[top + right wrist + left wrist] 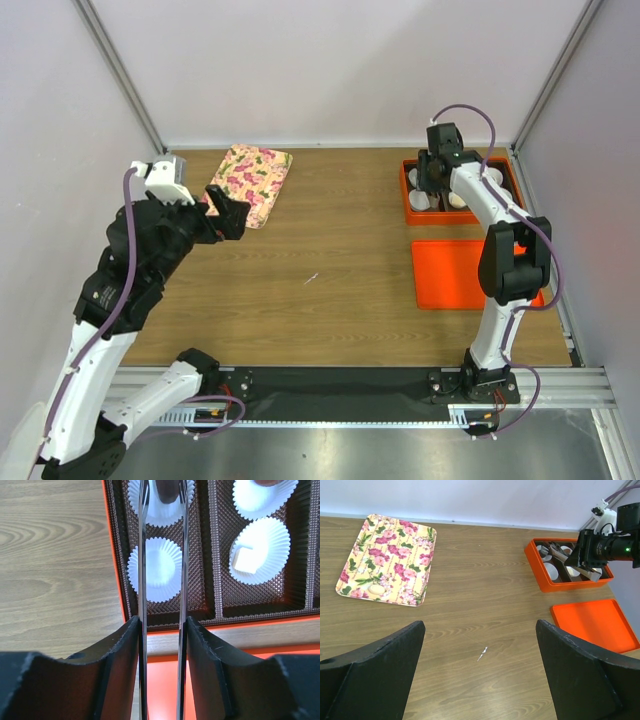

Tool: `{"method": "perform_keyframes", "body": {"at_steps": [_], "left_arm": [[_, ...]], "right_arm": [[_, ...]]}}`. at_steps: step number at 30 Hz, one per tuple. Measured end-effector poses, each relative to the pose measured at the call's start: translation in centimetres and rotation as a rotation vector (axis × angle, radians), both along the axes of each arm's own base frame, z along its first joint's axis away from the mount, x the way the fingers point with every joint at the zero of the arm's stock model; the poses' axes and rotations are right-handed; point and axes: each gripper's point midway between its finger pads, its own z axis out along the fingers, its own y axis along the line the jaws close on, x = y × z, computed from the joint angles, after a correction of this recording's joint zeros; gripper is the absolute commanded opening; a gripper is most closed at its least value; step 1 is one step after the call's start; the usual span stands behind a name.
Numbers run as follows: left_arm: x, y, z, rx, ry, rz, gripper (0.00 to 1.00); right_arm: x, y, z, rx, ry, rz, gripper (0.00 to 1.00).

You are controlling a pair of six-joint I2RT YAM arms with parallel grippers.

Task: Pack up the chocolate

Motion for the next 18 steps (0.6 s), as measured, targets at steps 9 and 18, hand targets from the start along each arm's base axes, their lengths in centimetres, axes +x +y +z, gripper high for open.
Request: {"method": "perform_keyframes", "body": {"at_steps": [9,18], "left_arm": [[0.2,0.4,0.1,0.020,0.003,0.021,1.00],[-0.8,1.8,3.6,0.015,-0.059,0.059,1.00]], "right_arm": [[0.2,2.3,3.8,0.019,-0.072,0.028,0.45],[-5.9,25.0,7.5,0.148,-0.213,0.462,0.45]]}}
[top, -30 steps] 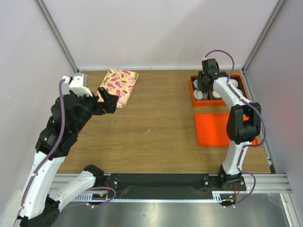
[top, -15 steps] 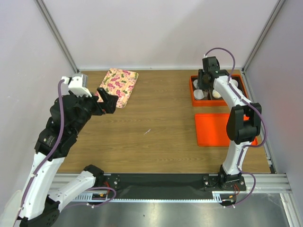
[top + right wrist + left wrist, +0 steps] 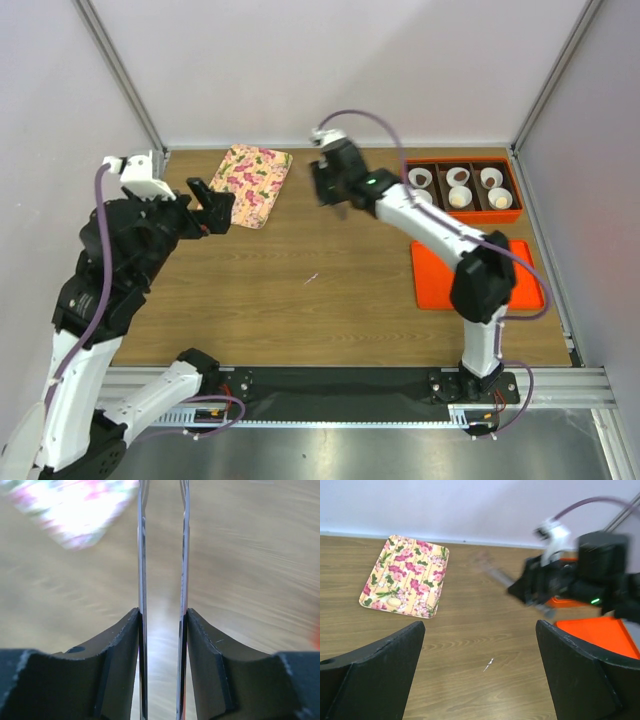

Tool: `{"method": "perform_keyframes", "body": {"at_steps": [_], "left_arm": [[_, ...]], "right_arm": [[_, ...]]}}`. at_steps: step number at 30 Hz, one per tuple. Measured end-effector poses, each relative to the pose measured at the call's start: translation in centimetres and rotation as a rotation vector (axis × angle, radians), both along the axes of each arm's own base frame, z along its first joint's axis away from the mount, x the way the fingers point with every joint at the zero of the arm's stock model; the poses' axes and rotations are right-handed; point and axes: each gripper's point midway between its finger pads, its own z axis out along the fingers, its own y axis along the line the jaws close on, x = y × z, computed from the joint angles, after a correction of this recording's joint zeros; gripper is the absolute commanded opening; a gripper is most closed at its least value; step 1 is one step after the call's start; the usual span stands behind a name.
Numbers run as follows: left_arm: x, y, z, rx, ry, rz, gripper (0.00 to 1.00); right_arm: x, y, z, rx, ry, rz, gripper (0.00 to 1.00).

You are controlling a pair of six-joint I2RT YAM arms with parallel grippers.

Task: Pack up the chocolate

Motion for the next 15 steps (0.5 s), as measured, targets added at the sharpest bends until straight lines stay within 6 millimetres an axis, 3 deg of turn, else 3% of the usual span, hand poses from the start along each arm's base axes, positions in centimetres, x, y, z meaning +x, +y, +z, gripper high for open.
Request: {"method": "perform_keyframes", "body": {"at_steps": [3,6,11,15], "left_arm": [[-0.9,0.6,0.7,-0.012,-0.026,0.008,1.00],[-2.1,1.3,1.6,-0.030,-0.061,0.013,1.00],[-2.8,1.6,2.6,-0.045,-0.090,0.014,1.00],[-2.7,1.6,2.4,-0.042,-0.084,0.014,1.00]], "right_arm": [[-2.1,6.7,-1.1,0.024,-0.003,0.127,0.45],[-3.2,11.3,-3.1,0.038,0.000,0.206,0.45],[-3.9,16.0,-6.2,0.052,0.014,0.313,0.45],[-3.3,18.5,-7.6,0.064,0.013,0.376,0.45]]}}
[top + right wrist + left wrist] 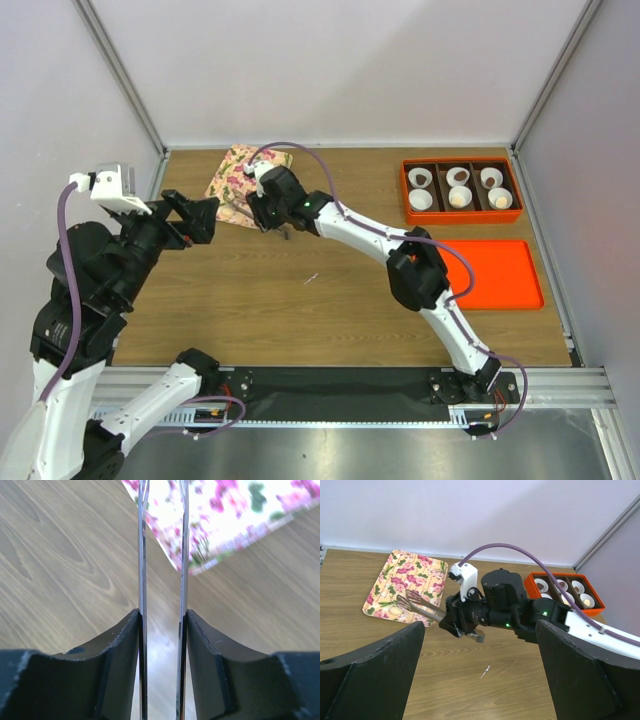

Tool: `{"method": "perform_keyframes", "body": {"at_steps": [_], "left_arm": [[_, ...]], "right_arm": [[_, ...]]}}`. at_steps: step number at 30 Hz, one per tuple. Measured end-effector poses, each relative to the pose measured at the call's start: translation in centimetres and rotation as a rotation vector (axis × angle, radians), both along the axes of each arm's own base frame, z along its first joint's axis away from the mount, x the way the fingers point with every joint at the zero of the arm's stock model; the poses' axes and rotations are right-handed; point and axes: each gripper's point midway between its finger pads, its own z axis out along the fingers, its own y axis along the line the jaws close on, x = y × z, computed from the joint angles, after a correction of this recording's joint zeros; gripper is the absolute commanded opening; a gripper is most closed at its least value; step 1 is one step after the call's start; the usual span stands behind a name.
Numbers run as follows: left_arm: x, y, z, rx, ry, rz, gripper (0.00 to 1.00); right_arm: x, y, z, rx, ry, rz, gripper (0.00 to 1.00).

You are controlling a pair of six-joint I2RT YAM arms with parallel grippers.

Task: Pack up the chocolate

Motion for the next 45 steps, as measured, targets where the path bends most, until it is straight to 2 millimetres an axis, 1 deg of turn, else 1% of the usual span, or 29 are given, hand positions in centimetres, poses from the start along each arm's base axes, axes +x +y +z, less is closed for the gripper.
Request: {"method": "perform_keyframes", "body": {"at_steps": [2,6,9,15,18,20,25,31,35,41,45], "left_arm": [[0.0,0.0,-0.2,0.001,0.004,0.000,1.00],[0.1,0.0,-1.0,0.008,0.018,0.000,1.00],[0.1,-0.1,-1.3,0.011,0.025,0.000,1.00],[0.3,-0.2,-1.9,0.015,0.038,0.000,1.00],[0.4,-0.3,-2.3,0.014,0.047,0.000,1.00],[0.5,-0.3,-2.3,0.013,0.047,-0.001,1.00],[0.5,-0.4,-2.3,0.012,0.048,-0.002,1.00],[0.6,-0.4,-2.3,0.011,0.047,-0.002,1.00],[0.6,-0.4,-2.3,0.011,0.046,-0.003,1.00],[0.6,-0.5,-2.2,0.008,0.044,-0.007,1.00],[0.6,-0.5,-2.2,0.008,0.044,-0.007,1.00]], "right_arm": [[0.4,1.0,-0.4,0.010,-0.005,0.025,0.45],[0.8,2.0,-1.3,0.014,-0.008,0.055,0.45],[0.8,2.2,-2.5,0.001,0.002,0.068,0.45],[0.6,2.3,-5.9,-0.045,0.026,0.087,0.44],[0.4,2.2,-7.0,-0.063,0.035,0.092,0.44],[0.4,2.2,-7.3,-0.068,0.036,0.094,0.44],[0.5,2.3,-7.1,-0.064,0.029,0.096,0.44],[1.0,2.9,-5.7,-0.039,0.006,0.095,0.41],[1.1,3.1,-5.2,-0.031,-0.002,0.095,0.40],[1.4,2.9,-5.3,-0.042,-0.009,0.083,0.39],[1.8,2.3,-5.7,-0.062,-0.009,0.067,0.38]]}}
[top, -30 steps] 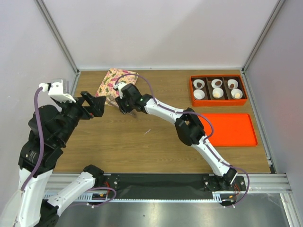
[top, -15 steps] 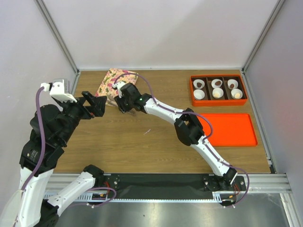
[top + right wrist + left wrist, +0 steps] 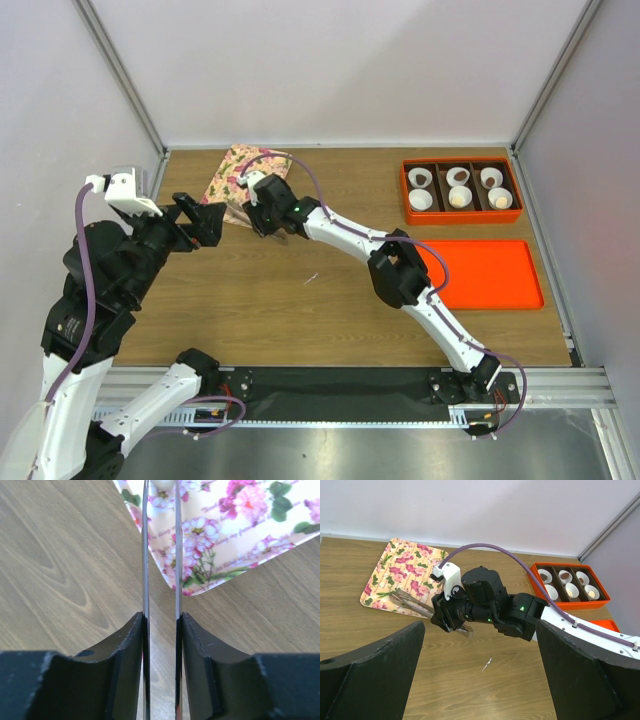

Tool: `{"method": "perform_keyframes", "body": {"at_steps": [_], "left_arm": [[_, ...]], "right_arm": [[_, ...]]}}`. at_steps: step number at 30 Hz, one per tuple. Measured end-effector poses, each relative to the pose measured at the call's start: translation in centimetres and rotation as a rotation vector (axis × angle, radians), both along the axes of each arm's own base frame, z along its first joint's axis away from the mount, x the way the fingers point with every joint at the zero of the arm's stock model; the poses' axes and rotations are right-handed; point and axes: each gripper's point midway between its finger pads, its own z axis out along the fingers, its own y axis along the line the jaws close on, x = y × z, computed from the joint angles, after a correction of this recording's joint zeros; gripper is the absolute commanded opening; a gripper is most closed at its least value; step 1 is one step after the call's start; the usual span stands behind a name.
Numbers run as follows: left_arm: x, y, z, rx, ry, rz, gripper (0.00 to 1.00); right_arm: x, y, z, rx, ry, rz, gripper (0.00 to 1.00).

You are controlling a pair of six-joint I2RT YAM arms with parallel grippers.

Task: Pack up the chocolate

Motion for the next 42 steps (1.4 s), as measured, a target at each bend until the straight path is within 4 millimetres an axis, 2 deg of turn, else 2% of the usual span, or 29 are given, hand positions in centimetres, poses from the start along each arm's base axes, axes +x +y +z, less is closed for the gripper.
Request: {"method": "perform_keyframes", "body": {"at_steps": [8,11,25,38,42], "left_arm": [[0.0,0.0,-0.1,-0.007,0.003,0.001,1.00],[0.0,-0.1,-0.1,-0.006,0.005,0.000,1.00],[0.3,-0.2,-0.2,-0.014,0.003,0.001,1.00],[0.3,-0.2,-0.1,-0.016,-0.001,0.002,1.00],[0.4,-0.3,-0.2,-0.016,0.001,0.001,1.00]], "right_arm": [[1.4,-1.2,-0.1,-0.026,-0.022,-0.055,0.40],[1.5,-1.5,-0.3,-0.033,-0.024,-0.065,0.43],[1.7,-1.7,-0.4,-0.035,-0.020,-0.068,0.46],[1.6,-1.8,-1.6,-0.046,0.002,-0.059,0.37],[1.6,-1.9,-1.7,-0.048,0.004,-0.060,0.37]]}}
